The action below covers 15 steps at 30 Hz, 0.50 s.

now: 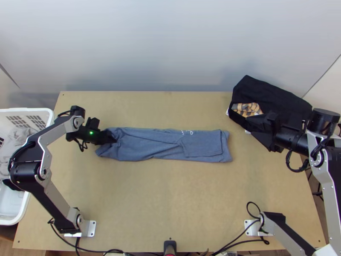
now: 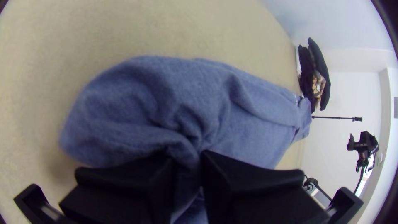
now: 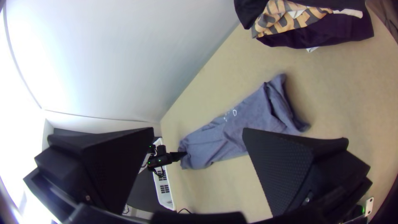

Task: Fold the t-shirt

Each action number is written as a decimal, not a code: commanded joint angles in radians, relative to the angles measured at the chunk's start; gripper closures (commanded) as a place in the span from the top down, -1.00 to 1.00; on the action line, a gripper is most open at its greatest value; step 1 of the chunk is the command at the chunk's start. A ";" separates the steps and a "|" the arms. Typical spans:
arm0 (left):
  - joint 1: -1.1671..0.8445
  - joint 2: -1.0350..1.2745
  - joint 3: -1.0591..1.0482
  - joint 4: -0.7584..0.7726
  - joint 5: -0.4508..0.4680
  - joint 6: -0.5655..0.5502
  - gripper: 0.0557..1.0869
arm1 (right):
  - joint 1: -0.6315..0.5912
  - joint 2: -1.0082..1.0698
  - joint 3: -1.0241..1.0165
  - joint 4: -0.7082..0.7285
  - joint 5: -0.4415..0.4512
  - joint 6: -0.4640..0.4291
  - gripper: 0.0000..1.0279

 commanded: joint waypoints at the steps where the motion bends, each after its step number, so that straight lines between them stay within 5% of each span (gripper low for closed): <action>1: 0.039 -0.042 0.000 0.024 -0.008 -0.021 -0.93 | -0.010 -0.047 -0.037 0.006 0.000 0.005 0.93; 10: 0.528 0.021 0.213 -0.277 -0.013 0.302 -0.93 | -0.024 -0.098 -0.111 0.007 -0.002 -0.004 0.93; 15: 0.622 0.022 0.329 -0.443 -0.065 0.359 -0.93 | -0.016 -0.098 -0.135 0.034 -0.003 0.002 0.93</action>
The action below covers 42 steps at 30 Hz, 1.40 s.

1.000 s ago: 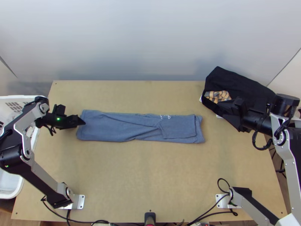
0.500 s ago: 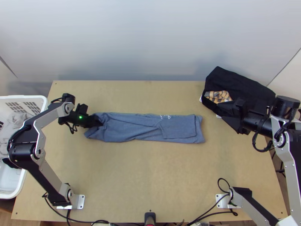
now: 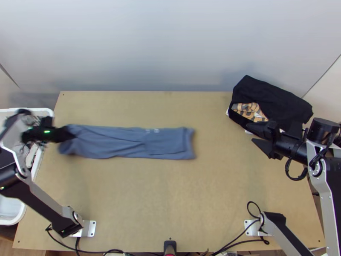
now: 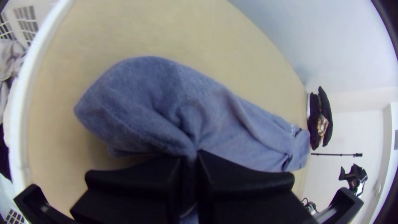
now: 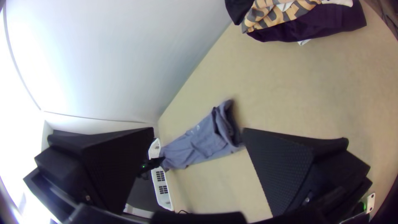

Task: Fold the t-shirt

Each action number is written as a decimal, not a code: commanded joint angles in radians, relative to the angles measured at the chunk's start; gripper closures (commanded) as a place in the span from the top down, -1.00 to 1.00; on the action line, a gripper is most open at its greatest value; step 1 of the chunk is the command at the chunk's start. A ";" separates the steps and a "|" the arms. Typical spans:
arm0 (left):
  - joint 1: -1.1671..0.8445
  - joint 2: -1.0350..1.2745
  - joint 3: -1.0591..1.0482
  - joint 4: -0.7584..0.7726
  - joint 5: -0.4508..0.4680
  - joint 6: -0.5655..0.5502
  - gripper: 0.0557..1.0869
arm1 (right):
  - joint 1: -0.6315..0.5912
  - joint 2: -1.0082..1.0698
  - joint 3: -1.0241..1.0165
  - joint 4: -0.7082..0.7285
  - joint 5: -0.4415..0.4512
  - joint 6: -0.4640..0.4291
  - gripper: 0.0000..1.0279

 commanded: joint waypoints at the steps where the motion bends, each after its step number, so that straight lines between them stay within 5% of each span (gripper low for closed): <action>1: 0.165 -0.021 0.142 -0.246 -0.032 0.107 -0.93 | 0.007 -0.012 -0.042 0.029 -0.001 0.005 0.93; 10: -0.377 -0.317 0.196 -0.360 -0.029 -0.183 -0.93 | 0.024 -0.023 -0.078 0.054 -0.001 0.018 0.93; 20: -0.865 -0.122 0.449 -0.283 -0.043 -0.482 -0.93 | 0.024 -0.062 -0.077 0.063 -0.001 0.035 0.93; 38: -1.052 0.197 0.565 -0.188 -0.152 -0.551 -0.93 | 0.033 -0.089 -0.063 0.083 0.000 0.061 0.93; 39: -1.058 0.217 0.585 -0.182 -0.158 -0.562 -0.74 | 0.038 -0.089 -0.065 0.084 0.000 0.061 0.93; 40: -1.067 0.234 0.611 -0.182 -0.157 -0.566 -0.17 | 0.044 -0.088 -0.068 0.086 0.000 0.061 0.93; 41: -1.079 0.251 0.645 -0.182 -0.157 -0.565 0.69 | 0.052 -0.088 -0.072 0.089 0.000 0.061 0.93; 42: -1.086 0.265 0.690 -0.179 -0.153 -0.568 0.92 | 0.053 -0.086 -0.082 0.092 0.000 0.061 0.93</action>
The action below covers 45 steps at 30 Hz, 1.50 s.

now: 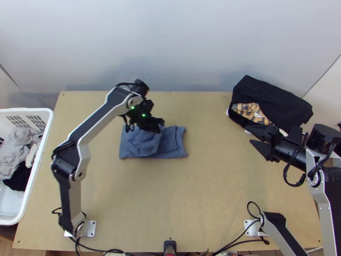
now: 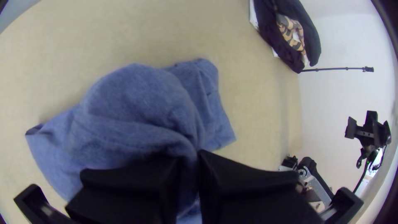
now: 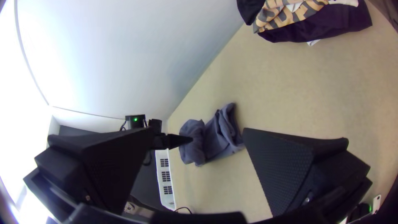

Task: Fold the t-shirt

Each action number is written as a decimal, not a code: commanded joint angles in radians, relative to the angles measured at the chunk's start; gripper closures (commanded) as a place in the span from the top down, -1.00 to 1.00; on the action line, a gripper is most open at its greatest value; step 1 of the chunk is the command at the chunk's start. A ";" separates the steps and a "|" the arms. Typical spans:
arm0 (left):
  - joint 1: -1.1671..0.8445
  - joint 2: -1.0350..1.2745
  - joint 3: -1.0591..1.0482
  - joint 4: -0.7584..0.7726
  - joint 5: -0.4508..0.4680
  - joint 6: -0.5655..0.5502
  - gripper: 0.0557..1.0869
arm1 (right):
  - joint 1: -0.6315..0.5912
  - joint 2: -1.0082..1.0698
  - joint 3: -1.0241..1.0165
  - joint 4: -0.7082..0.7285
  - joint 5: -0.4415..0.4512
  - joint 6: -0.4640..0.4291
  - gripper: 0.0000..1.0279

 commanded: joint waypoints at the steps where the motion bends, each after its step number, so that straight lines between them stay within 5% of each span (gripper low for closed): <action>1: -0.062 0.119 0.192 0.020 -0.003 -0.043 0.91 | 0.026 0.003 -0.029 0.014 0.001 0.001 0.93; 3: -0.070 0.135 0.310 0.052 0.047 -0.104 0.91 | 0.049 0.008 -0.060 0.031 0.003 -0.002 0.93; 7: -0.057 0.036 0.321 0.363 0.148 -0.276 0.91 | 0.100 0.062 -0.118 0.054 0.032 -0.028 0.93; 12: 0.021 -0.010 0.298 0.417 0.165 -0.285 0.91 | 0.178 0.155 -0.143 0.082 0.098 -0.088 0.93; 16: 0.122 -0.012 0.247 0.199 0.153 -0.088 0.91 | 0.238 0.223 -0.109 0.102 0.148 -0.126 0.93; 21: 0.252 -0.033 0.132 -0.003 0.024 0.143 0.91 | 0.330 0.358 -0.051 0.105 0.230 -0.178 0.93; 24: 0.305 -0.073 0.051 -0.020 -0.092 0.221 0.91 | 0.443 0.466 0.011 0.111 0.351 -0.223 0.93; 33: 0.410 -0.174 0.035 -0.066 -0.111 0.287 0.91 | 0.795 0.779 0.394 0.064 0.895 -0.540 0.93; 45: 0.502 -0.220 0.046 -0.129 -0.132 0.307 0.91 | 1.085 1.152 0.779 -0.160 1.172 -0.586 0.93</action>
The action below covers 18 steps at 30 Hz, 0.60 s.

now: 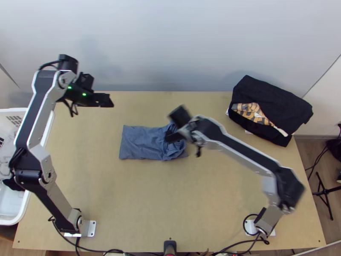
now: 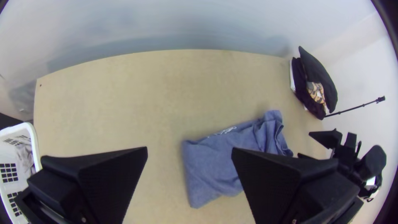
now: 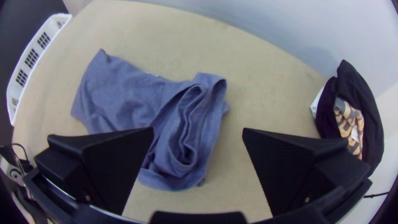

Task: Fold the t-shirt

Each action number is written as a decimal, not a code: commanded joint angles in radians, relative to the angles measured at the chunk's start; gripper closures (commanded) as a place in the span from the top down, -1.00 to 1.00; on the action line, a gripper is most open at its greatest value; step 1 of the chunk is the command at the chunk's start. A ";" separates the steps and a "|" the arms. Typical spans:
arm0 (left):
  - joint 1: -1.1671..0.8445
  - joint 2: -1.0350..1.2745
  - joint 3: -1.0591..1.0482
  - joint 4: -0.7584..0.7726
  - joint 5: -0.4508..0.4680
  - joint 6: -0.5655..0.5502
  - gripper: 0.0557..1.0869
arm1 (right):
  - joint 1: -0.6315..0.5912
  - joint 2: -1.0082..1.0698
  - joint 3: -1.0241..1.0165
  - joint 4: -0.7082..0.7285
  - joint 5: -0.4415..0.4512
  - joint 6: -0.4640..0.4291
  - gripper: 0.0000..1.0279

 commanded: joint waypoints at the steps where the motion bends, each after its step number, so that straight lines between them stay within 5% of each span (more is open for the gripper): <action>1: 0.054 -0.027 -0.002 -0.035 -0.007 0.017 0.91 | 0.178 0.215 0.197 -0.110 0.182 -0.034 0.93; 18: 0.048 -0.034 -0.006 -0.051 -0.030 0.021 0.91 | 0.224 0.461 0.284 -0.182 0.411 -0.031 0.93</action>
